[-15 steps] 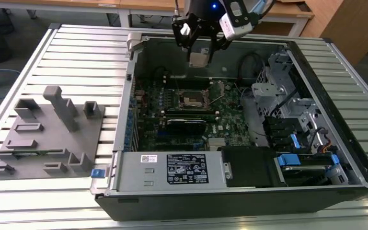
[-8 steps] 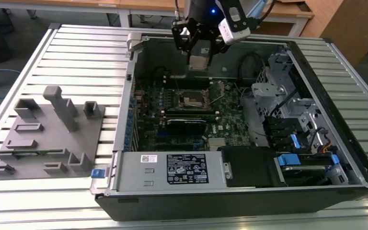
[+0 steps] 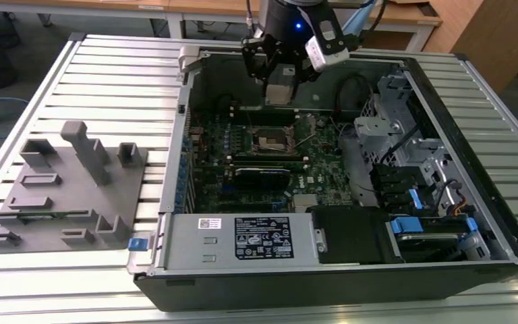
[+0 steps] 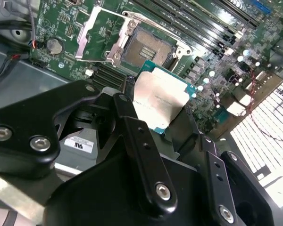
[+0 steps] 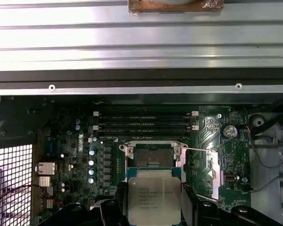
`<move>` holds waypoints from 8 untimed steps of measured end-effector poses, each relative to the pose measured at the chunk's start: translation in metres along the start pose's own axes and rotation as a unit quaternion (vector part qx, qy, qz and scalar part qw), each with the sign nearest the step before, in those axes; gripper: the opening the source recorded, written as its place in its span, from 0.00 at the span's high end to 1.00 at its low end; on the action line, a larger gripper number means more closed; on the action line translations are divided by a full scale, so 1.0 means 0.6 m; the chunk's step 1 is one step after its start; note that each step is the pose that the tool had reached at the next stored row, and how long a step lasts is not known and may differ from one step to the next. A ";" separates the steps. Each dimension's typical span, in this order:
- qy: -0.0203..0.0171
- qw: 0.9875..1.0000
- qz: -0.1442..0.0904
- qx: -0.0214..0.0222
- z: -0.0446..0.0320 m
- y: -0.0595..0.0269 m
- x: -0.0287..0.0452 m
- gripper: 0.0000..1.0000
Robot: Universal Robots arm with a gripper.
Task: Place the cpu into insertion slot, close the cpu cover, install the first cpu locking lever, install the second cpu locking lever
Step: 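Place the cpu into insertion slot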
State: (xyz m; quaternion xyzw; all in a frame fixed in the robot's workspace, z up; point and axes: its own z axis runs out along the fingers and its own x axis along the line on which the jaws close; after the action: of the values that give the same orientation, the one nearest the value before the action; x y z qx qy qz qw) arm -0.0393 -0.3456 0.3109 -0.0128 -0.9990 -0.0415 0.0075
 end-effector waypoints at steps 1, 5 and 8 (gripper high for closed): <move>0.000 1.000 0.000 0.000 0.003 0.000 0.000 0.46; -0.001 1.000 0.000 0.001 0.014 -0.001 0.000 0.46; -0.001 1.000 0.000 0.001 0.014 -0.001 0.000 0.46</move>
State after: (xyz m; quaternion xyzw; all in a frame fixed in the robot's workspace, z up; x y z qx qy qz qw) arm -0.0393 -0.3456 0.3024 -0.0127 -0.9991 -0.0405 0.0068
